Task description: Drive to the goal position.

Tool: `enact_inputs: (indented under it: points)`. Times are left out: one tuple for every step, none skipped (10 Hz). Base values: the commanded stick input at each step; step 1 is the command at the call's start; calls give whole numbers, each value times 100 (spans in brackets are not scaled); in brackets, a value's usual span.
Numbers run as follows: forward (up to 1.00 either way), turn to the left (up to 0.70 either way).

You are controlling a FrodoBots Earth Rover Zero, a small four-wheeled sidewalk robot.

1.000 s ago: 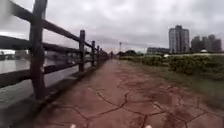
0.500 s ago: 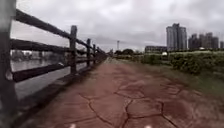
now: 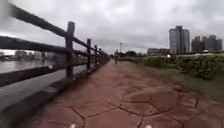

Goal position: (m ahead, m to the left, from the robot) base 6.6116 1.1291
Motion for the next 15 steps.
enact_inputs:
  points:
    - [85, 1]
    - [85, 1]
    - [85, 1]
    - [85, 1]
    - [85, 1]
    - [85, 1]
    - [85, 1]
    - [85, 0]
    - [85, -9]
    - [85, -21]
    - [85, -30]
    - [85, -33]
    - [85, -33]
    - [85, -27]
    - [85, -10]
